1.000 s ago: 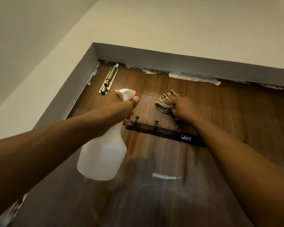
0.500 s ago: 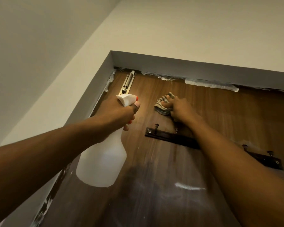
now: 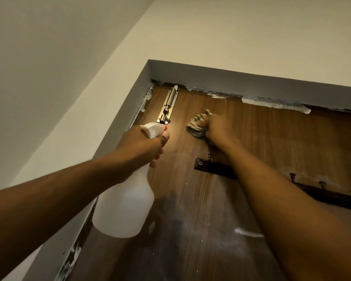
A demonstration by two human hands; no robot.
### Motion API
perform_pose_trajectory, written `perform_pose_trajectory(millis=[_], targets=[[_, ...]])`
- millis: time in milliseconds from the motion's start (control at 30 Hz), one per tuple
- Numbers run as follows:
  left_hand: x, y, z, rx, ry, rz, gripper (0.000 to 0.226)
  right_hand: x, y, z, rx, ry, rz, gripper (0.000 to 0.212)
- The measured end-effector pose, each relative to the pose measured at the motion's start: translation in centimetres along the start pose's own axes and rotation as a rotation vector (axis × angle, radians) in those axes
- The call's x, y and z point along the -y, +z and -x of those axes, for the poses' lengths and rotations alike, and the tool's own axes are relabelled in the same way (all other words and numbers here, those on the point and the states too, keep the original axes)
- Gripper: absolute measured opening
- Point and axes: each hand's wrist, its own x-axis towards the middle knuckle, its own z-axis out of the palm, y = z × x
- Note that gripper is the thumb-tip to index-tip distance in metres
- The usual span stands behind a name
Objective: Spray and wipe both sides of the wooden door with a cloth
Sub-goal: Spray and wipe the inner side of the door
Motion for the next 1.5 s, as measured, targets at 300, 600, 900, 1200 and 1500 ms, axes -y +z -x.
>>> perform_pose_trajectory(millis=[300, 600, 900, 1200, 1500], targets=[[-0.3, -2.9, 1.0, -0.077, -0.073, -0.077, 0.046, 4.2, 5.1, 7.9, -0.027, -0.266, -0.009, 0.033], [-0.7, -3.3, 2.5, -0.037, -0.023, -0.095, 0.047, 13.3, 8.6, 7.5, -0.070, -0.058, -0.129, 0.031], [-2.1, -4.9, 0.3, 0.042, 0.053, -0.064, 0.049, 9.9, 4.4, 6.3, 0.051, -0.186, -0.008, 0.025], [-1.0, -2.7, 0.3, 0.160, 0.033, 0.058, 0.055, 2.5, -2.2, 1.1, 0.374, -0.402, 0.216, 0.031], [-1.6, 2.5, 1.6, 0.161, 0.023, 0.063, 0.044, -5.0, -5.4, 3.5, 0.384, -0.509, 0.290, 0.025]])
